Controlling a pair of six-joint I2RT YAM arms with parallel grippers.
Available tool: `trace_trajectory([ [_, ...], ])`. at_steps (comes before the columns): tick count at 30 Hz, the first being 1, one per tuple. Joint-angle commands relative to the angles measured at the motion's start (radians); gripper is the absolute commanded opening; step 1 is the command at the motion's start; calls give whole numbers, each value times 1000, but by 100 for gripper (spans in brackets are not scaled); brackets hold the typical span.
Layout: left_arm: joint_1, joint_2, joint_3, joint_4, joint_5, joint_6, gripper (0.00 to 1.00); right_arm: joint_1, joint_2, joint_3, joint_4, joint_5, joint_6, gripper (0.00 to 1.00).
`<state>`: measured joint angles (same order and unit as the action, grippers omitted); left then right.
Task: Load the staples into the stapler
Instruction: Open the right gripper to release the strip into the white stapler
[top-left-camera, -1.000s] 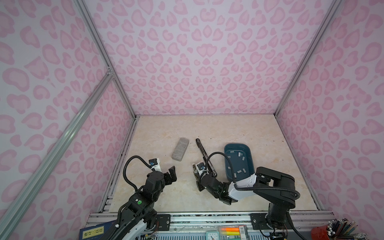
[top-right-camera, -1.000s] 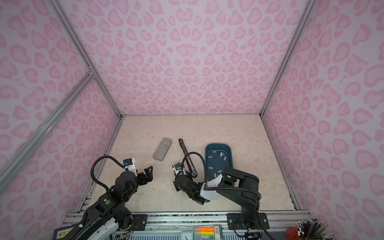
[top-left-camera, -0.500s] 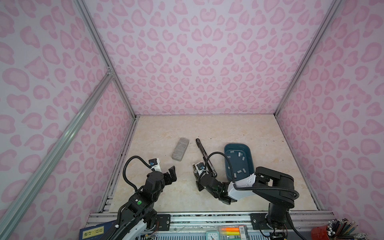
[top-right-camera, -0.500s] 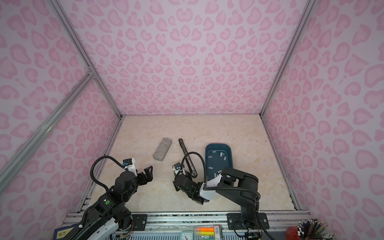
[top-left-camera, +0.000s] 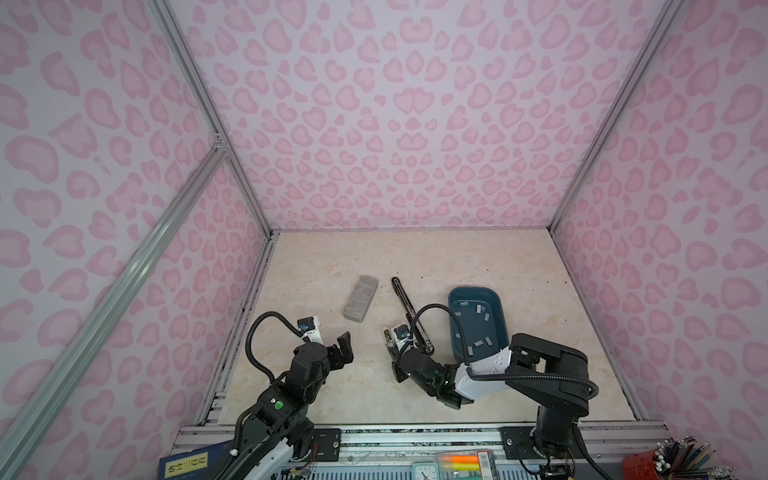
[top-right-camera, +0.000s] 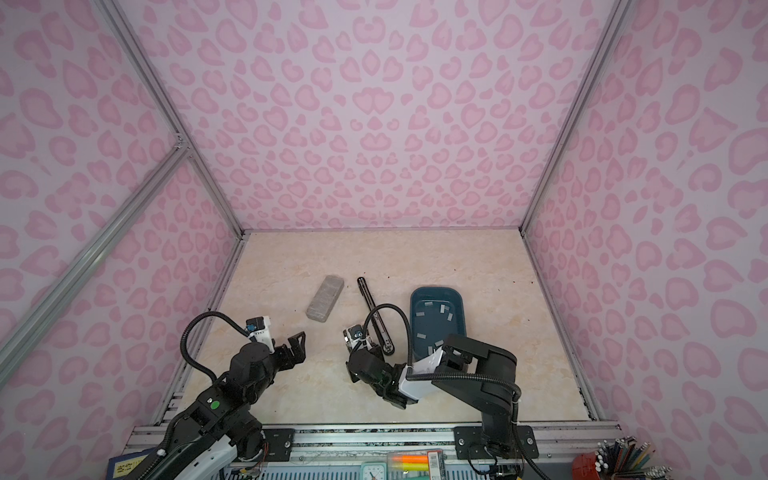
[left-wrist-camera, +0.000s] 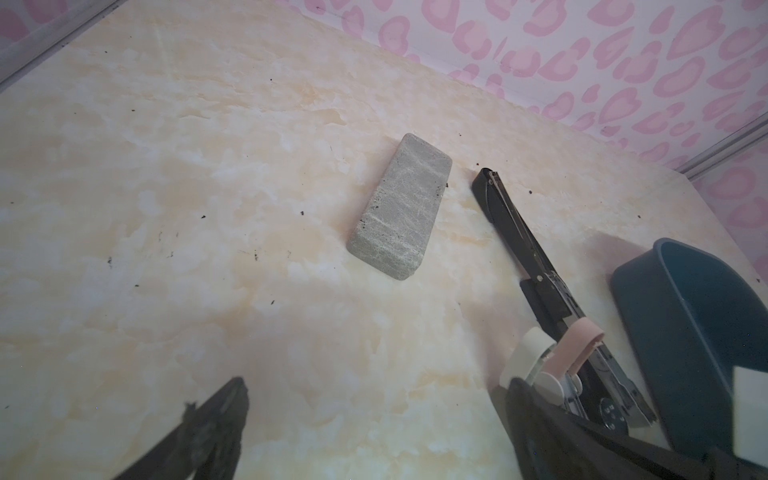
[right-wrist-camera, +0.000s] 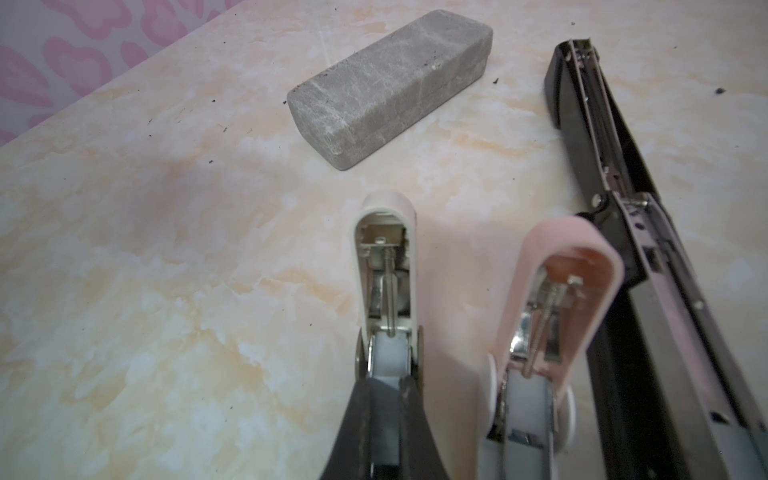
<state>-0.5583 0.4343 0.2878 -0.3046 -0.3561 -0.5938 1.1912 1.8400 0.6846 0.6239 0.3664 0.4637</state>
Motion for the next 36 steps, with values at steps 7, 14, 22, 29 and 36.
trace_trajectory([
  [7,0,-5,2,11,-6,-4,98,7,1,-14,-21,25,35,4],
  [14,0,-8,1,13,-5,-4,98,11,1,-11,-28,26,35,3],
  [22,0,-9,2,12,-5,-4,98,16,1,-11,-31,32,33,12],
  [29,0,-9,2,12,-6,-4,98,16,-18,-20,-21,32,22,35],
  [36,0,-11,1,12,-4,-3,98,15,-56,-28,-1,37,-9,41],
])
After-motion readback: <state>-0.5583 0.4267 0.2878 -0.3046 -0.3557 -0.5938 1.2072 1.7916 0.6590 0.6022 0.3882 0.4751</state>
